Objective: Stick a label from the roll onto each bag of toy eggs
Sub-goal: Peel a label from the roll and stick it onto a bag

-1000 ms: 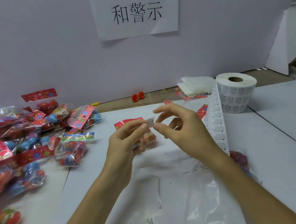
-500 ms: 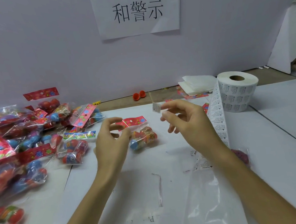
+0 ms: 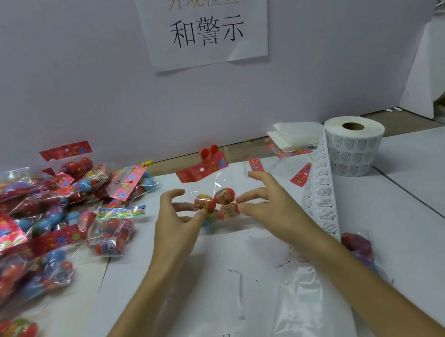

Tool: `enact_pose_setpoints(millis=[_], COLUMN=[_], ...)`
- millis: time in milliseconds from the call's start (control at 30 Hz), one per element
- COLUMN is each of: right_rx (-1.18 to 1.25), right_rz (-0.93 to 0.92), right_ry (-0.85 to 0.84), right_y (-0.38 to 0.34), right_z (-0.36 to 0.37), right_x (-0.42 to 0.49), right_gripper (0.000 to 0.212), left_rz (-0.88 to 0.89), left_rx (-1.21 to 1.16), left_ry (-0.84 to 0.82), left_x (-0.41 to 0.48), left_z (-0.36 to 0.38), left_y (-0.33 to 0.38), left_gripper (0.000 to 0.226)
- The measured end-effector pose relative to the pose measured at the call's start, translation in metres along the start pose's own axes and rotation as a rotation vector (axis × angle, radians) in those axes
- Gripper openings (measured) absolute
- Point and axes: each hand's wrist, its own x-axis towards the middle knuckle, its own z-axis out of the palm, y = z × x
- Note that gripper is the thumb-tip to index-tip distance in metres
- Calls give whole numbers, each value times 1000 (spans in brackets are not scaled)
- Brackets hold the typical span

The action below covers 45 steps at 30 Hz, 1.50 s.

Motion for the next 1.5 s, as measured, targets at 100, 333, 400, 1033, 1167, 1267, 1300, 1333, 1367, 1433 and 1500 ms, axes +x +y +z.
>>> enact_pose_setpoints(millis=[100,333,400,1033,1167,1267,1300,1333,1367,1433,1500], right_rx=[125,397,435,590,583,584,582,579,575,565,558], right_rz=[-23,-60,-80,49,68,73,74,75,73,68,63], right_ry=[62,32,-16,-299,-311,-305,-301,-298,-295,-294,-301], right_y=[-5,-11,-11,-11,-11,-11,-11,-11,-11,-11,-11], right_z=[-6,-12,-12,0,0,0,-1,-1,-1,-1,0], right_x=[-1,-2,-3,-5,-5,-6,-6,-6,-6,-6,-6], right_gripper=[59,47,47,34,33,32,32,32,32,32,32], left_rz=[-87,-247,-246,-286,-275,-295,-302,-306,-308,-307,-299], left_rx=[-259,-559,-555,-880,-880,-889,-892,-893,-893,-890,-890], left_ry=[-1,-253,-235,-124,-139,-137,-136,-136,-137,-134,-126], left_x=[-1,-6,-9,-10,-11,-11,-11,-11,-11,-11,-11], left_z=[-4,-7,-3,2,2,2,2,2,2,2,2], left_y=[6,12,12,15,16,18,19,20,20,20,20], left_gripper=[62,60,70,70,66,66,67,68,67,67,72])
